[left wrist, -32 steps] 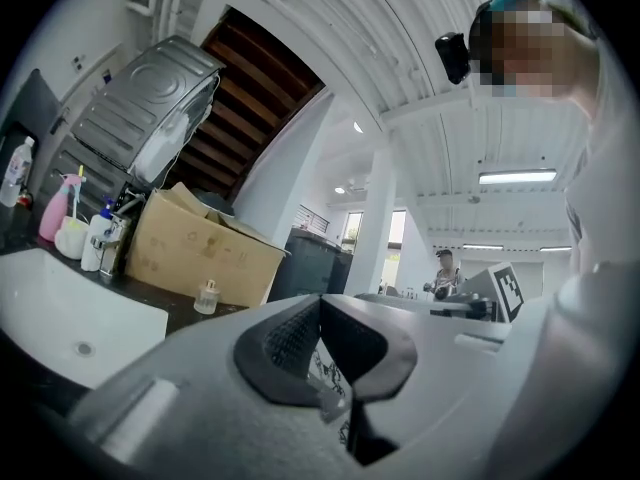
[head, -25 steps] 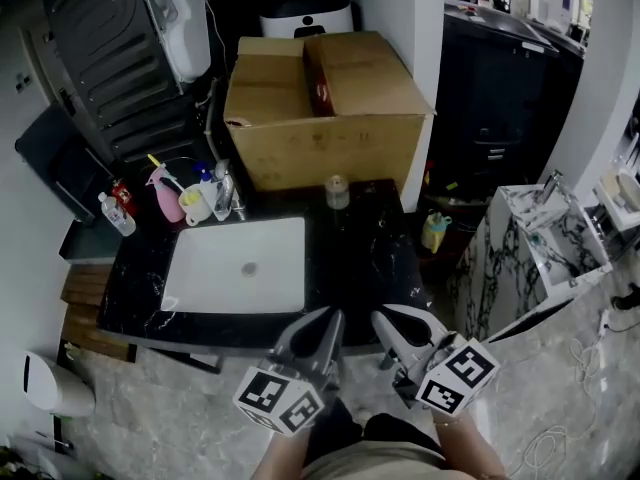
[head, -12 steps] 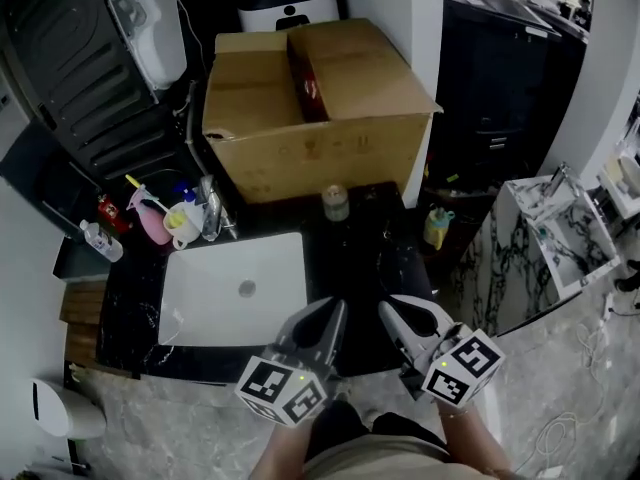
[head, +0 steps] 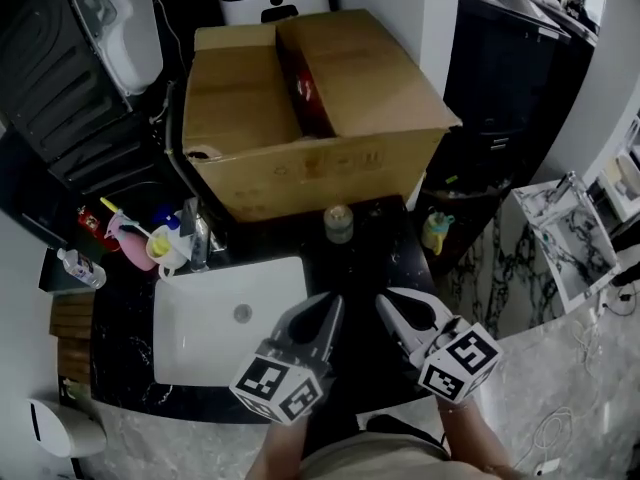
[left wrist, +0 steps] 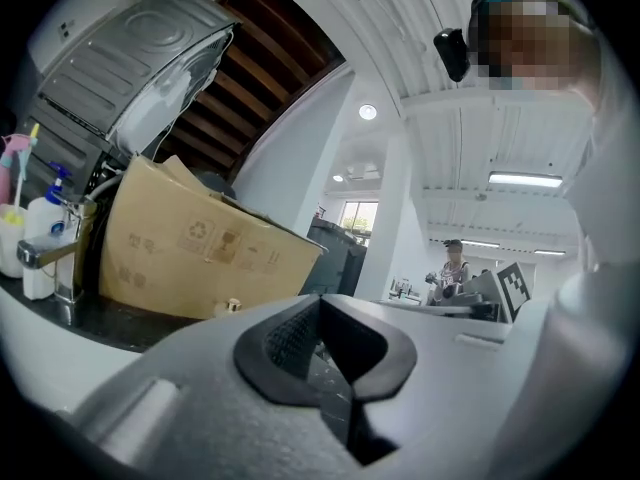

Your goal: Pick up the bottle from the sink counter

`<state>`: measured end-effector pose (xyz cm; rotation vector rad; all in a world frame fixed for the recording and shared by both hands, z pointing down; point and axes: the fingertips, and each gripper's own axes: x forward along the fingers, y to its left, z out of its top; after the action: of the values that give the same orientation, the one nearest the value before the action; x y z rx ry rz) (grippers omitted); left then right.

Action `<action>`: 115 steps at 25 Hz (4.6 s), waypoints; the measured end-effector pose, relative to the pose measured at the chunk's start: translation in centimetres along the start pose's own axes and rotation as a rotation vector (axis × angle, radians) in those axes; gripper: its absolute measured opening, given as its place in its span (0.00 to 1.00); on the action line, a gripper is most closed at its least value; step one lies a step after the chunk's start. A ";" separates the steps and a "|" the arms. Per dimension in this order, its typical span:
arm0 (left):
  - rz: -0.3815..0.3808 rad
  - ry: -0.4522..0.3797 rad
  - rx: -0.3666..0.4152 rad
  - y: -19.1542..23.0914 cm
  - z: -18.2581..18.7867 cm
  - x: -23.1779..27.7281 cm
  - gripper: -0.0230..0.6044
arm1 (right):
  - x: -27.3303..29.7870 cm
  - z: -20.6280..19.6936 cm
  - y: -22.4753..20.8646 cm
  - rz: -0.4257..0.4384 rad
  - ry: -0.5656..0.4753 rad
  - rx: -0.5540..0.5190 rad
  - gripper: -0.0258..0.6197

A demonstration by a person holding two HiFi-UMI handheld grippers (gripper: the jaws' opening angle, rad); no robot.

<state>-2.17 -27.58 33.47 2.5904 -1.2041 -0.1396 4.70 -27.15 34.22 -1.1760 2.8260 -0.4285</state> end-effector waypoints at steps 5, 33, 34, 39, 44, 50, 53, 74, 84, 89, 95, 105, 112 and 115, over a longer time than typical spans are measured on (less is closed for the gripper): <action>0.005 0.022 -0.010 3.7 -0.3 1.3 0.05 | 3.2 -0.2 -1.8 -0.031 0.016 0.011 0.04; -0.024 0.148 -0.143 14.8 -5.8 6.0 0.05 | 14.7 -5.8 -9.9 -0.159 0.253 -0.040 0.04; -0.025 0.152 -0.151 15.0 -6.1 6.2 0.05 | 15.0 -6.1 -10.1 -0.155 0.265 -0.040 0.04; -0.040 0.189 -0.177 15.6 -7.8 6.7 0.05 | 16.6 -6.7 -11.3 -0.155 0.297 -0.066 0.04; -0.069 0.189 -0.198 15.7 -8.8 7.3 0.05 | 17.4 -7.1 -13.1 -0.224 0.319 -0.093 0.20; -0.102 0.166 -0.203 15.9 -9.1 7.9 0.05 | 18.4 -8.2 -14.4 -0.229 0.361 -0.098 0.37; -0.129 0.142 -0.207 16.0 -8.9 8.1 0.05 | 19.2 -8.5 -14.8 -0.211 0.387 -0.103 0.45; -0.117 0.122 -0.244 19.1 -10.0 7.3 0.05 | 24.4 -13.0 -16.3 -0.150 0.584 -0.164 0.61; -0.110 0.113 -0.266 19.2 -10.1 7.4 0.05 | 25.7 -13.4 -16.5 -0.143 0.607 -0.157 0.61; -0.116 0.117 -0.265 19.2 -10.4 7.4 0.05 | 25.8 -13.6 -16.5 -0.145 0.599 -0.142 0.60; -0.102 0.137 -0.264 19.3 -10.8 7.4 0.05 | 25.8 -13.6 -16.5 -0.143 0.607 -0.167 0.59; -0.078 0.175 -0.237 19.0 -11.1 7.1 0.05 | 24.0 -14.0 -15.2 -0.114 0.630 -0.164 0.58; -0.083 0.182 -0.208 17.1 -10.8 6.9 0.05 | 21.7 -12.8 -14.1 -0.128 0.568 -0.123 0.58; -0.069 0.186 -0.193 16.5 -10.5 6.4 0.05 | 20.8 -12.0 -13.5 -0.130 0.531 -0.114 0.58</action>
<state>-7.99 -40.38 48.58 2.4178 -0.9855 -0.0259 -2.57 -47.99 50.61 -1.4612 3.2591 -0.6874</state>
